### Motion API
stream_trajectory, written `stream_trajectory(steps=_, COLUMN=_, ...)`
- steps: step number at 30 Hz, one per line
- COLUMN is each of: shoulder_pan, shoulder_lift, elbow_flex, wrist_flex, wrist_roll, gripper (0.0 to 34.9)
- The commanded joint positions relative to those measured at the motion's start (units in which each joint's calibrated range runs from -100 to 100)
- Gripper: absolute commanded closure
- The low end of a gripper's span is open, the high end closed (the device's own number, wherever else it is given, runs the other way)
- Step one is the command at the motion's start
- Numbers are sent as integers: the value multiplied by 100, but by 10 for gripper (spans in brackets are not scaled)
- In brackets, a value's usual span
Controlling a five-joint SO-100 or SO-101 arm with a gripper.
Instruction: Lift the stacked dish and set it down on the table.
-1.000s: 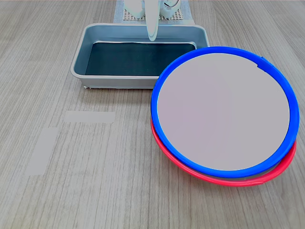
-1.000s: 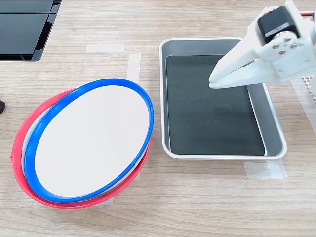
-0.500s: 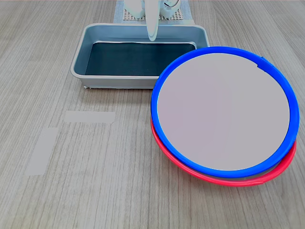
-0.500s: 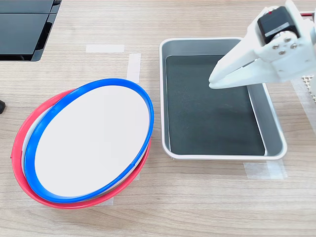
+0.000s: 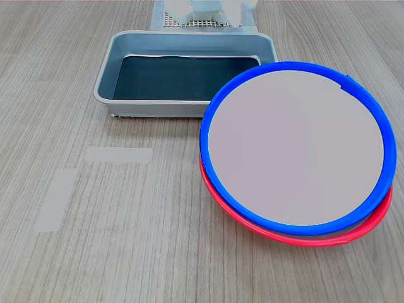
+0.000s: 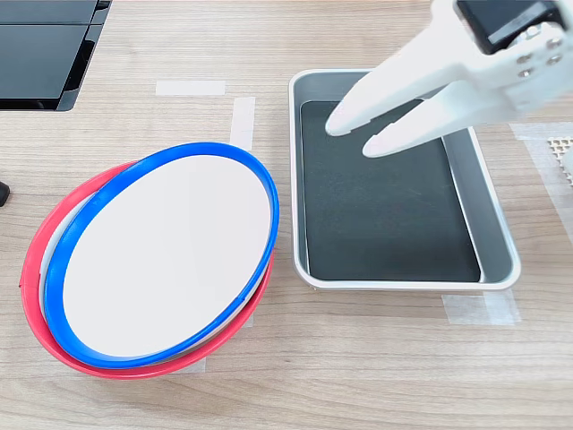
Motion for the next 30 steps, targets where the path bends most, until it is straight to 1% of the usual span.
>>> stream_trajectory(steps=1, shoulder_pan=-308, shoulder_lift=1358, elbow_flex=-1265, wrist_flex=-37, wrist_roll=39, gripper=164)
stream_trajectory(steps=6, shoulder_pan=-440, shoulder_lift=3063, elbow_flex=-2622, wrist_flex=46, wrist_roll=-78, gripper=149)
stream_trajectory(steps=9, shoulder_pan=-459, shoulder_lift=3848, elbow_flex=-3259, wrist_flex=95, wrist_roll=-142, gripper=152)
stream_trajectory(steps=13, shoulder_pan=-449, shoulder_lift=4607, elbow_flex=-3778, wrist_flex=95, wrist_roll=-151, gripper=145)
stream_trajectory(steps=16, shoulder_pan=-477, shoulder_lift=4991, elbow_flex=-3924, wrist_flex=120, wrist_roll=-112, gripper=151)
stream_trajectory(steps=17, shoulder_pan=-487, shoulder_lift=5085, elbow_flex=-3951, wrist_flex=120, wrist_roll=-107, gripper=162)
stream_trajectory(steps=19, shoulder_pan=-506, shoulder_lift=5238, elbow_flex=-4024, wrist_flex=128, wrist_roll=-107, gripper=204)
stream_trajectory(steps=21, shoulder_pan=-524, shoulder_lift=5349, elbow_flex=-4133, wrist_flex=170, wrist_roll=-112, gripper=273)
stream_trajectory(steps=22, shoulder_pan=-524, shoulder_lift=5400, elbow_flex=-4197, wrist_flex=186, wrist_roll=-127, gripper=314)
stream_trajectory(steps=23, shoulder_pan=-534, shoulder_lift=5434, elbow_flex=-4242, wrist_flex=203, wrist_roll=-137, gripper=345)
stream_trajectory(steps=30, shoulder_pan=-534, shoulder_lift=5451, elbow_flex=-4515, wrist_flex=260, wrist_roll=-200, gripper=347)
